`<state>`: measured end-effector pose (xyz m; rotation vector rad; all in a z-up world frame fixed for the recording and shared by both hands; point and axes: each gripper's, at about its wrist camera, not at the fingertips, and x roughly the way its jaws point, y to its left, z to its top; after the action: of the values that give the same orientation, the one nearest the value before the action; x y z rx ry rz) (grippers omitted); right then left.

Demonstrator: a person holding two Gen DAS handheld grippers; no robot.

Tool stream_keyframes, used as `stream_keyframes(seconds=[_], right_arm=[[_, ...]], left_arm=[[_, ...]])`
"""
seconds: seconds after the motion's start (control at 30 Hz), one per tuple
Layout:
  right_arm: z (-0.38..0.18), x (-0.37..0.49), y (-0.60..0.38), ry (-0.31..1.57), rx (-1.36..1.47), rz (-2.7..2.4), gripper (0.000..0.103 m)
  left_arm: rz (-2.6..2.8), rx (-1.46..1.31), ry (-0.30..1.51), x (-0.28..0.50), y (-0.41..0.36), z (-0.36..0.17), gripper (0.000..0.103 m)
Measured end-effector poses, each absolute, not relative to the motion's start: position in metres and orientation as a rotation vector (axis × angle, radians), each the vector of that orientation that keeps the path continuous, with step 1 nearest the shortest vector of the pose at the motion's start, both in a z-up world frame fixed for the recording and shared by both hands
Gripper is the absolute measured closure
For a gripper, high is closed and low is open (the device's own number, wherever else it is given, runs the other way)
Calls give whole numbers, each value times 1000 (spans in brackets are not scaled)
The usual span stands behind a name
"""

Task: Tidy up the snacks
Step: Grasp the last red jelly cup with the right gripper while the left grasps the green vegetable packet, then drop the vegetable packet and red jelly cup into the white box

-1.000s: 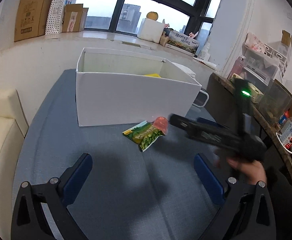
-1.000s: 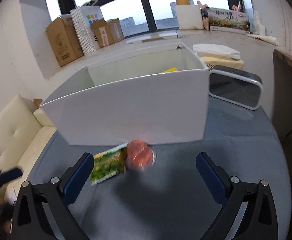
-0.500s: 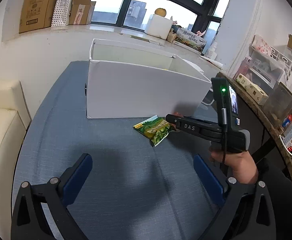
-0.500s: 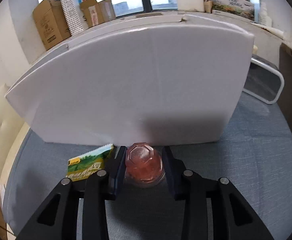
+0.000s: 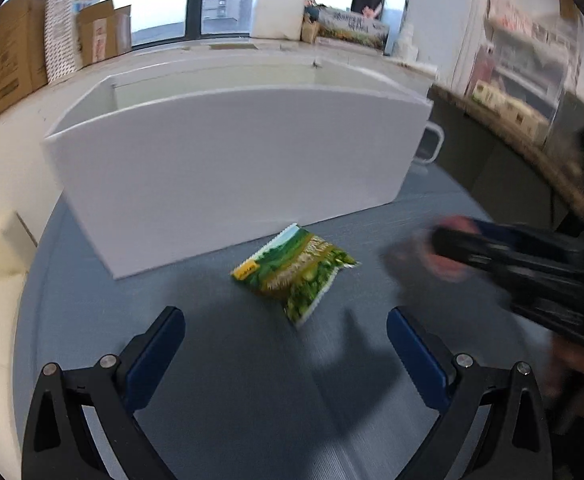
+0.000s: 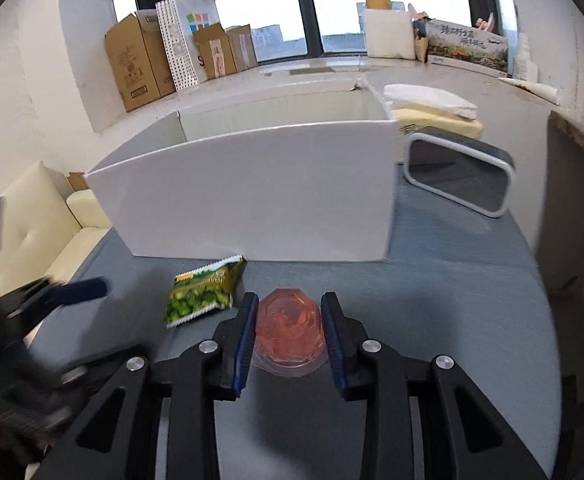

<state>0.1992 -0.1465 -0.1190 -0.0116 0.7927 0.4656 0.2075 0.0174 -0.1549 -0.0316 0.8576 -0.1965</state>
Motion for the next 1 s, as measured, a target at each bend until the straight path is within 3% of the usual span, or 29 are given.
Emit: stream_keyframes(seconds=[0.3, 0.33, 0.43, 0.53, 1.0], right_arm=[[-113, 182, -176, 787, 33, 456, 68], [-113, 181, -176, 789, 37, 457, 68], [-116, 183, -177, 795, 43, 457, 68], [-115, 182, -175, 792, 43, 462, 68], [-88, 184, -157, 731, 41, 522, 68]], left_arm=[[-211, 1, 902, 243, 8, -174, 3], [-218, 5, 898, 244, 7, -173, 6], [-204, 57, 915, 248, 4, -175, 43], [-232, -2, 914, 246, 12, -169, 56], [-298, -242, 649, 158, 69, -71, 57]])
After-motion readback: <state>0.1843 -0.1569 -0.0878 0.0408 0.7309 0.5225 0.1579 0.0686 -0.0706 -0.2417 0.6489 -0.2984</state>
